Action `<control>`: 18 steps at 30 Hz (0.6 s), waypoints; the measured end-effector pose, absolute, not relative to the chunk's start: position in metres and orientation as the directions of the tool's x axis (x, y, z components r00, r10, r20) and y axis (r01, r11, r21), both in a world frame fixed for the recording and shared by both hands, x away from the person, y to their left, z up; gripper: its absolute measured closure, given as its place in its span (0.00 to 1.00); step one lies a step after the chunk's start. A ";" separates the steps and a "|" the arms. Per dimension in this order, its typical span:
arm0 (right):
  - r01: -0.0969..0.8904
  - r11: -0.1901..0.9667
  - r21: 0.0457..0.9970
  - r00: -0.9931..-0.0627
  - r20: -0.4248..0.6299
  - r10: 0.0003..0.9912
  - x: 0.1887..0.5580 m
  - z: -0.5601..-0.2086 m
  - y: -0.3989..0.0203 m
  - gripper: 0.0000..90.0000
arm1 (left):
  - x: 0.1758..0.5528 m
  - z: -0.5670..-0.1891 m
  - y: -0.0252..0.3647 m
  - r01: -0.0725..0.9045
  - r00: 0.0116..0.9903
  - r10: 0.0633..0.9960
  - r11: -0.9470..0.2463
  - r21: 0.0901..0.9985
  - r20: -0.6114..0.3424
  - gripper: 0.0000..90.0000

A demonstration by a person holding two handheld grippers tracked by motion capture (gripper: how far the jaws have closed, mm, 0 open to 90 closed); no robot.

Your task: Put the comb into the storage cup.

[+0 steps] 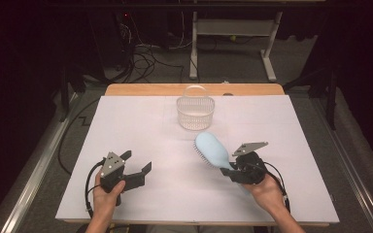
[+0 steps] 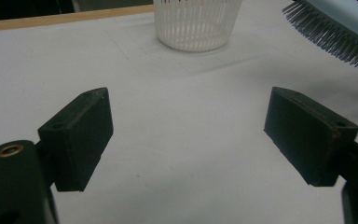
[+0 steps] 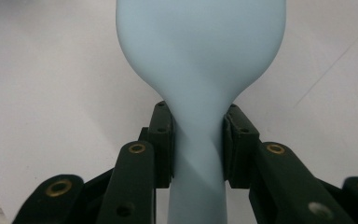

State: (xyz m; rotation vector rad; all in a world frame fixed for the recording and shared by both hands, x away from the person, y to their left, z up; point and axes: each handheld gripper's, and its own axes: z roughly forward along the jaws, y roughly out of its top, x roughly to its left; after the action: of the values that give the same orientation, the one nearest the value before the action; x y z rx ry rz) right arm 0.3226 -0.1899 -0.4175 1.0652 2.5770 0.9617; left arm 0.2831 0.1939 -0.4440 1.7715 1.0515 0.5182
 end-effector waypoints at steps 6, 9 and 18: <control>0.549 0.538 0.640 -0.736 0.064 0.674 0.319 -0.416 -0.185 0.78 | 0.283 -0.442 0.187 0.421 0.557 0.821 -0.146 0.895 -0.128 0.18; 0.539 0.545 0.642 -0.745 0.061 0.665 0.317 -0.416 -0.182 0.78 | 0.284 -0.441 0.184 0.422 0.561 0.818 -0.146 0.895 -0.131 0.18; 0.532 0.552 0.642 -0.754 0.063 0.654 0.315 -0.417 -0.176 0.78 | 0.286 -0.438 0.168 0.418 0.590 0.797 -0.160 0.894 -0.133 0.19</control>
State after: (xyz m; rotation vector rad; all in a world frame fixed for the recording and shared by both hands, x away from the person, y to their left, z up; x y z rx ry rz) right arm 0.3155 -0.1755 -0.4169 1.0051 2.6020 0.9831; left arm 0.2858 0.1683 -0.4379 1.7843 0.9953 0.4571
